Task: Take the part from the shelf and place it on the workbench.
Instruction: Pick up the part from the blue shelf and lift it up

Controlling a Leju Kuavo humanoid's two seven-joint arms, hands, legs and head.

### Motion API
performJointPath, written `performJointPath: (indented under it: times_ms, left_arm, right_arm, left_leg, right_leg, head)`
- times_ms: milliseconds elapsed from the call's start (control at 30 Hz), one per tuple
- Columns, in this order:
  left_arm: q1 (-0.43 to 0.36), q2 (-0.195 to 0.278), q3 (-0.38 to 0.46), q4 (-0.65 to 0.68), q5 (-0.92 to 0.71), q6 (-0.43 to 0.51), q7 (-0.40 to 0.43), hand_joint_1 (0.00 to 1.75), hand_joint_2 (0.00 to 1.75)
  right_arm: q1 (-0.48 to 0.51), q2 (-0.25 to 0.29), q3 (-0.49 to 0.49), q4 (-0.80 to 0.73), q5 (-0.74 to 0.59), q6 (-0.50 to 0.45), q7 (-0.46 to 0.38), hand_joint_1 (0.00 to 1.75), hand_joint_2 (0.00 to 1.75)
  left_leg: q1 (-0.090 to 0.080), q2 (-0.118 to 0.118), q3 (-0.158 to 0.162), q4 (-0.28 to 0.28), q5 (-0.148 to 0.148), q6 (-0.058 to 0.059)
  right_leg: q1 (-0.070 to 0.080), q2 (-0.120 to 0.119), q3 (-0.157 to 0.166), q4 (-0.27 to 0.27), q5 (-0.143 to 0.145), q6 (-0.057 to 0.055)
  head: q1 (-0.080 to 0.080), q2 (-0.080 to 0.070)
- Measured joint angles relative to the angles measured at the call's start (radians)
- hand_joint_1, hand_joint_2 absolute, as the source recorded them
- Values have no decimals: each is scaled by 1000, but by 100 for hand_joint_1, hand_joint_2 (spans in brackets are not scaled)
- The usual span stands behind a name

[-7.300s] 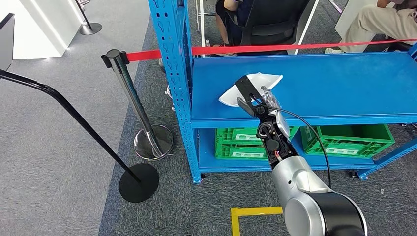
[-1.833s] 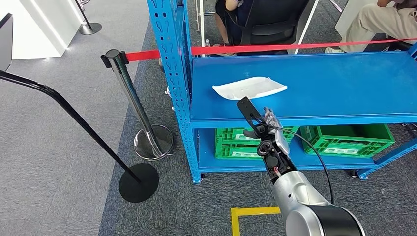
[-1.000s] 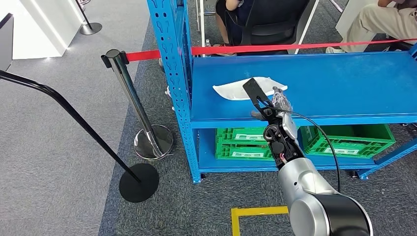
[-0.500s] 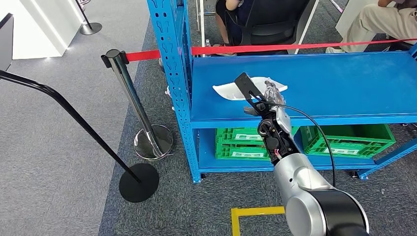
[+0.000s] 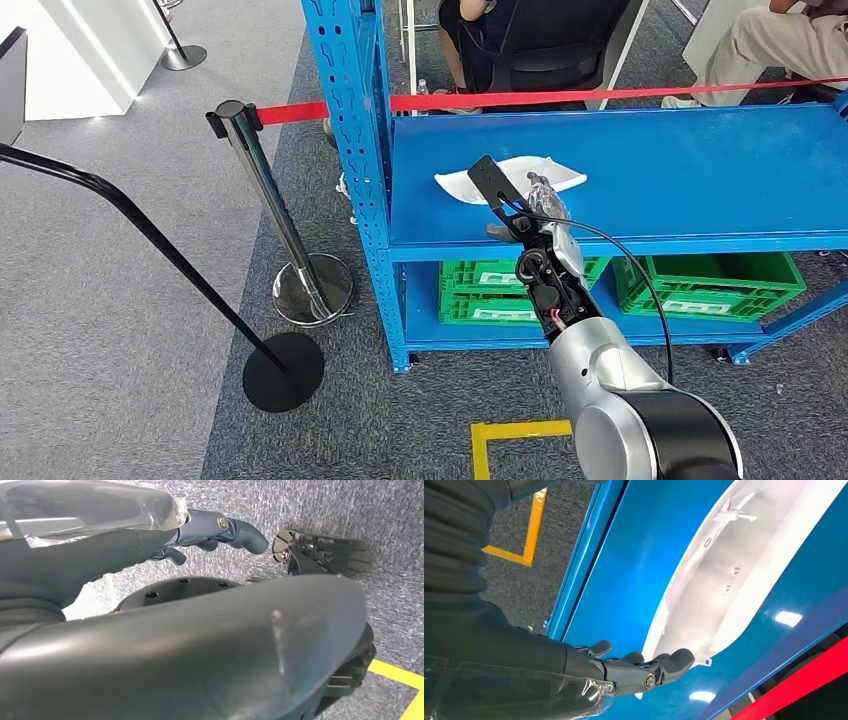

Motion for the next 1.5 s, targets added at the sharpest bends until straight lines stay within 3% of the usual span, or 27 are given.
performJointPath:
  times_ms: [100,167,233,300,333,367,433,500,633,700,800,833,867,900,967,1033,1133,1200,1233,1300,1333,1367,1400,1433,1500]
  left_arm:
    - [-1,1,0,0,-25,26,-3,0,0]
    - [-1,1,-1,0,-33,33,-5,0,0]
    - [-2,0,-1,0,-36,35,-6,0,0]
    - [-4,0,-1,0,-33,27,-6,0,0]
    - [-4,0,-1,0,-30,20,-7,0,0]
    - [-3,0,-1,0,-28,13,-7,0,0]
    - [-2,0,0,1,-25,4,-7,0,0]
    - [-4,3,0,2,-22,-1,-7,0,0]
    - [-4,5,0,2,-15,-22,-8,0,0]
    - [-4,4,0,2,-15,-28,-8,0,0]
    - [-4,4,-2,2,-30,-7,-8,0,0]
    - [-3,3,-3,2,-38,6,-7,0,0]
    - [-3,3,-6,3,-45,17,-6,0,0]
    - [-2,3,-9,3,-51,25,-6,0,0]
    - [-2,5,-14,2,-57,36,-6,0,0]
    - [-1,7,-18,1,-61,43,-7,0,0]
    - [-1,9,-21,1,-65,46,-10,0,0]
    - [-2,8,-23,0,-66,46,-11,0,0]
    - [-3,7,-24,0,-66,45,-11,0,0]
    - [-5,5,-26,1,-67,44,-11,0,0]
    - [-5,3,-27,1,-67,43,-12,0,0]
    - [-5,2,-28,1,-68,42,-12,0,0]
    - [-4,2,-28,1,-68,42,-12,0,0]
    - [-4,1,-29,2,-69,42,-13,0,0]
    - [-4,2,-30,1,-69,41,-14,0,0]
  right_arm:
    - [2,0,0,0,-1,0,0,0,175]
    - [1,0,0,0,-1,-1,0,0,175]
    - [-1,-1,0,0,-1,-1,0,0,175]
    - [1,-3,0,2,-1,-1,1,0,175]
    - [5,-5,0,4,-1,-1,2,0,175]
    - [9,-7,0,5,-1,-1,2,0,175]
    - [11,-9,0,7,-1,-1,3,0,175]
    - [11,-8,0,8,-1,0,3,0,175]
    - [16,-9,1,9,-1,2,3,0,175]
    - [14,-8,2,8,0,2,3,0,175]
    - [11,-8,3,8,-1,2,3,0,175]
    - [11,-8,4,8,-1,2,3,0,175]
    - [11,-8,4,8,-2,2,3,0,175]
    - [11,-8,4,8,-2,2,3,0,175]
    - [11,-9,5,8,-2,2,7,0,175]
    - [12,-9,6,10,-2,1,15,0,175]
    - [16,-11,6,9,-2,0,24,0,175]
    - [14,-13,7,7,-1,-1,25,0,175]
    - [12,-14,7,6,-1,-2,25,0,175]
    - [13,-18,7,8,-1,-2,27,0,175]
    - [17,-20,7,9,-2,-2,28,0,175]
    - [21,-23,7,9,-2,-2,28,0,175]
    - [23,-25,7,10,-2,-2,29,0,175]
    - [24,-26,7,10,-2,-3,28,0,175]
    - [22,-27,7,10,-2,-4,28,0,175]
  left_leg:
    - [-2,1,5,-7,-1,9]
    - [3,5,26,-34,4,17]
    - [8,9,46,-54,6,25]
    - [9,9,49,-53,2,28]
    - [10,8,50,-51,-1,27]
    - [12,6,50,-46,-6,23]
    - [19,4,49,-23,-22,9]
    - [21,3,36,15,-46,-8]
    - [24,3,23,38,-73,-21]
    - [28,8,3,90,-97,-33]
    - [35,17,-112,277,-164,-46]
    - [36,18,-147,316,-165,-45]
    - [36,18,-164,317,-144,-41]
    - [33,17,-161,278,-103,-34]
    - [21,6,-110,131,-7,-7]
    - [6,-6,-68,37,41,18]
    - [3,-8,-45,8,43,29]
    - [9,-1,-13,-29,43,33]
    - [12,2,1,-45,41,33]
    - [11,4,10,-44,32,34]
    - [11,3,11,-39,26,32]
    - [12,2,11,-32,19,30]
    - [13,0,11,-21,10,26]
    - [15,0,11,-8,0,21]
    - [16,-1,4,26,-22,7]
  right_leg:
    - [-1,1,7,-13,1,7]
    - [3,-3,6,-3,-8,9]
    - [8,-8,-44,95,-52,6]
    - [11,-8,-135,239,-95,7]
    - [10,-8,-168,278,-93,9]
    - [9,-9,-182,277,-71,12]
    - [1,-12,-155,170,11,21]
    - [-3,-10,-118,77,56,23]
    - [1,0,-107,69,34,-11]
    - [-2,0,-90,69,28,-22]
    - [-1,-4,-69,69,22,-24]
    - [1,-4,-65,69,19,-24]
    - [3,-2,-60,68,13,-23]
    - [5,1,-54,67,7,-23]
    - [8,5,-39,61,-5,-23]
    - [6,10,-28,49,-12,-19]
    - [1,14,-14,24,-18,-7]
    - [7,5,-18,45,-36,-5]
    - [10,-1,-41,91,-57,-6]
    - [15,-5,-124,227,-102,-4]
    - [16,-5,-164,279,-109,-2]
    - [16,-5,-188,297,-96,0]
    - [15,-6,-192,274,-63,3]
    - [12,-8,-176,214,-17,7]
    - [9,-8,-139,112,40,11]
  head:
    - [0,0]
    - [1,0]
    - [5,0]
    - [7,0]
    - [7,0]
    - [8,0]
    - [8,0]
    - [9,0]
    - [3,0]
    - [1,0]
    - [-1,0]
    - [-2,0]
    - [-2,0]
    - [-2,0]
    - [0,0]
    - [1,0]
    - [0,0]
    - [2,0]
    - [5,0]
    - [7,0]
    - [7,0]
    - [8,0]
    - [8,0]
    - [9,0]
    - [10,0]
